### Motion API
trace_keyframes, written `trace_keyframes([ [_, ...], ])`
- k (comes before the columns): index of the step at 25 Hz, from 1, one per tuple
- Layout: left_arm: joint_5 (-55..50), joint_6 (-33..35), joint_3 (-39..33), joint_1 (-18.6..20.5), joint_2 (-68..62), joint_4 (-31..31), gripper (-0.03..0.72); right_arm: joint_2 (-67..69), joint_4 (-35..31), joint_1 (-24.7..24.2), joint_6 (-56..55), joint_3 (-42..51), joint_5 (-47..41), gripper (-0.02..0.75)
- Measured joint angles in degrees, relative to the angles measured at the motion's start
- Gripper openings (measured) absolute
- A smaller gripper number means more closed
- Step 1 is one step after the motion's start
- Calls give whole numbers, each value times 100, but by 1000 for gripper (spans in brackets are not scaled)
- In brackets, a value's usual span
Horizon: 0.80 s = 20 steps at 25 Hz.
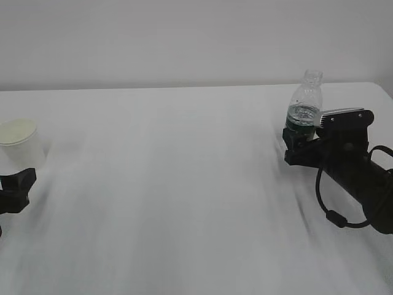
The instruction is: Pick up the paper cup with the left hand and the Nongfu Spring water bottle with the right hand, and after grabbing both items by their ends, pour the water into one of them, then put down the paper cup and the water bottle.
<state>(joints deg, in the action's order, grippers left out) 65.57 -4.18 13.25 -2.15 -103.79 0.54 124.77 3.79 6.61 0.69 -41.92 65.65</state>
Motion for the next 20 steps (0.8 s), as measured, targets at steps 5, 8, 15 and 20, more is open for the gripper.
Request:
trace_keyframes([
  [5,0,0,0,0,0,-10,587,0,-92,0,0,-24,0,607],
  [8,0,0,0,0,0,0,587,0,-102,0,0,-24,0,607],
  [15,0,0,0,0,0,20,587,175,-113,0,0,-149,0,607],
  [20,0,0,0,0,0,34,587,203,-124,0,0,-286,-12,603],
])
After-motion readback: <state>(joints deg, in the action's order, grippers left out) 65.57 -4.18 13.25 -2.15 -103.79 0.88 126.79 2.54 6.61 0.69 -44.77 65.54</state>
